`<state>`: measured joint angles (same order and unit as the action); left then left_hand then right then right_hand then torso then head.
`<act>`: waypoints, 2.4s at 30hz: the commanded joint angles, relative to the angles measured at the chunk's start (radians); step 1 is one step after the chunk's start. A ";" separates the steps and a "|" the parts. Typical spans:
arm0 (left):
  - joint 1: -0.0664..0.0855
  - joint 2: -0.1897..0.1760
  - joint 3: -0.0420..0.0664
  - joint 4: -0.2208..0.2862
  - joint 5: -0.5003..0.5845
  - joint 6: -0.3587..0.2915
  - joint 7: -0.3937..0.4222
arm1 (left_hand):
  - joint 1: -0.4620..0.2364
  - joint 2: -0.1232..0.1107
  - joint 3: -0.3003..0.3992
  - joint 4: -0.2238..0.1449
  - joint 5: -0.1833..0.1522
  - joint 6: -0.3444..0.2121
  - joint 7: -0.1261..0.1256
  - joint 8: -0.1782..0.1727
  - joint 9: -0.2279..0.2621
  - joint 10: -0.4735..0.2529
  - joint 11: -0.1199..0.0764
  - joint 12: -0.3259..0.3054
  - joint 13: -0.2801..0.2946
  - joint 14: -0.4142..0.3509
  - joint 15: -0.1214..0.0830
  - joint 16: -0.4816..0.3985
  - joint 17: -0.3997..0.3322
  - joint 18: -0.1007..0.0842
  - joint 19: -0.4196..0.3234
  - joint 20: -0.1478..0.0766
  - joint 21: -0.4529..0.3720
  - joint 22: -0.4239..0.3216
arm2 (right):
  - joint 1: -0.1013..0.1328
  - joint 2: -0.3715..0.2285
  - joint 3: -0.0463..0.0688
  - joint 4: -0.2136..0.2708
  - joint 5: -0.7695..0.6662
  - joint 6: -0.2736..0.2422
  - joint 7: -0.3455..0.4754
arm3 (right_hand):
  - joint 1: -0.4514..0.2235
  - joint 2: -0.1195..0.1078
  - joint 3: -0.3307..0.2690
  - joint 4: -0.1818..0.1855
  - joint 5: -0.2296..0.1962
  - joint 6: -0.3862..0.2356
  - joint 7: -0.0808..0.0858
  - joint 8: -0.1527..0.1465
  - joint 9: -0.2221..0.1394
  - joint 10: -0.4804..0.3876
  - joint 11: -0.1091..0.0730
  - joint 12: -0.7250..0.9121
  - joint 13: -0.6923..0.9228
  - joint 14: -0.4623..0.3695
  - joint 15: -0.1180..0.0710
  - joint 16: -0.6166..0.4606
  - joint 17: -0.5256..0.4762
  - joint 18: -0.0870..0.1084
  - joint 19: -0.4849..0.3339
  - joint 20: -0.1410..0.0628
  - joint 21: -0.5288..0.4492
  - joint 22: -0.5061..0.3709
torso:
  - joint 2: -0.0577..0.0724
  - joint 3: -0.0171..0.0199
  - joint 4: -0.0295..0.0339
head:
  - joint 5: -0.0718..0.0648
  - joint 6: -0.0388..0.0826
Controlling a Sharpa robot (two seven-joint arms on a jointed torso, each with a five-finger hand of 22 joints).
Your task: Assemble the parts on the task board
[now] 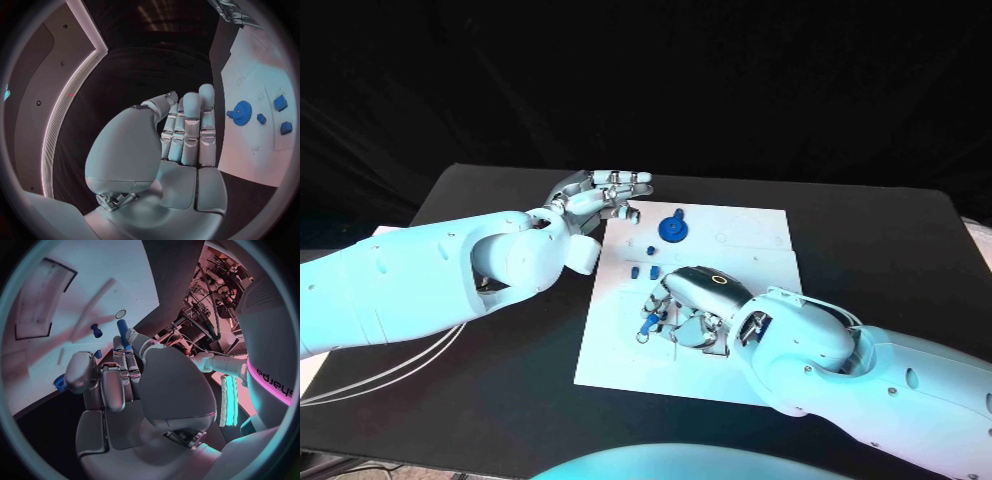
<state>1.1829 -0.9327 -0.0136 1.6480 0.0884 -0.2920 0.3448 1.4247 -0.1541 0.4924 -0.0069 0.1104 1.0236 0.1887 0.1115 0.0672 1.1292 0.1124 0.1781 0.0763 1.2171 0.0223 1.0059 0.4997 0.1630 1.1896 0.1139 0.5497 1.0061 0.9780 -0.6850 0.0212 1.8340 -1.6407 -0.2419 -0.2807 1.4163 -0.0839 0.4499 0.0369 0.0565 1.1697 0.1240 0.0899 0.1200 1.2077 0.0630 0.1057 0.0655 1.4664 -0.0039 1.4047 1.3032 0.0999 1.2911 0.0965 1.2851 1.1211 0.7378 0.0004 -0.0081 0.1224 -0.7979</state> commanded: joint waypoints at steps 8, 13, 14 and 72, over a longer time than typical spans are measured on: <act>0.000 0.003 0.001 0.001 -0.002 0.020 0.004 | -0.002 0.012 0.000 -0.007 -0.001 -0.007 0.002 -0.003 0.000 -0.006 0.000 0.003 -0.001 -0.008 -0.002 0.004 -0.001 0.019 -0.006 0.003 -0.006 -0.001 | -0.010 0.029 -0.004 -0.029 -0.024 0.041 0.019 | 0.019 0.013 0.002 -0.003 0.005 0.004 0.004 0.007 0.001 0.003 0.004 0.001 0.001 0.055 -0.007 0.002 -0.001 0.001 -0.002 -0.002 -0.004 -0.001 | 0.001 0.0007 0.0008 | 0.002 -0.004; 0.000 0.002 0.001 0.001 -0.002 0.020 0.004 | -0.002 0.012 0.000 -0.007 -0.001 -0.007 0.002 -0.003 0.000 -0.006 0.000 0.003 -0.001 -0.008 -0.002 0.004 -0.001 0.019 -0.006 0.003 -0.006 -0.001 | -0.011 0.032 -0.005 -0.037 -0.035 0.054 0.017 | 0.020 0.013 0.002 -0.004 0.006 0.004 0.004 0.006 0.001 0.003 0.005 0.000 0.001 0.055 -0.007 0.002 -0.001 0.001 -0.002 -0.002 -0.005 -0.002 | 0.001 0.0007 0.0000 | 0.004 -0.007; 0.000 0.002 0.001 0.001 -0.002 0.021 0.003 | -0.002 0.012 0.000 -0.007 -0.001 -0.007 0.002 -0.003 0.000 -0.006 0.000 0.003 -0.001 -0.008 -0.002 0.004 -0.001 0.019 -0.006 0.003 -0.006 -0.001 | -0.011 0.032 -0.005 -0.038 -0.037 0.057 0.016 | 0.020 0.013 0.002 -0.004 0.006 0.004 0.004 0.006 0.001 0.003 0.005 0.000 0.001 0.055 -0.007 0.002 -0.001 0.001 -0.002 -0.002 -0.005 -0.002 | 0.000 0.0006 0.0003 | 0.004 -0.008; 0.000 -0.001 0.000 0.002 -0.002 0.025 0.000 | -0.002 0.012 0.000 -0.007 -0.001 -0.007 0.002 -0.003 0.000 -0.006 0.000 0.003 -0.001 -0.008 -0.002 0.004 -0.001 0.019 -0.006 0.003 -0.006 -0.001 | -0.011 0.049 -0.019 -0.041 -0.144 0.010 -0.001 | -0.051 -0.050 -0.209 0.053 0.076 -0.241 0.009 -0.028 -0.054 -0.265 0.068 -0.028 -0.001 0.030 0.044 -0.066 -0.105 0.029 -0.088 0.045 -0.120 -0.149 | 0.000 0.0005 0.0007 | 0.002 -0.010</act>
<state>1.1826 -0.9346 -0.0137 1.6484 0.0883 -0.2873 0.3414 1.4247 -0.1541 0.4924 -0.0069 0.1104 1.0236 0.1887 0.1115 0.0672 1.1292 0.1124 0.1781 0.0763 1.2171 0.0224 1.0059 0.4999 0.1629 1.1896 0.1139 0.5497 1.0062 0.9679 -0.6351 0.0024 1.7908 -1.7733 -0.1806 -0.2942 1.3560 -0.1310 0.2467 0.0888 0.1278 0.9339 0.1325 0.0651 0.0668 0.9468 0.1312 0.0715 0.0637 1.4665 0.0360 1.3422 1.2003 0.1158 1.2064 0.1414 1.1693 0.9774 0.7377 0.0004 -0.0074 0.1261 -0.8095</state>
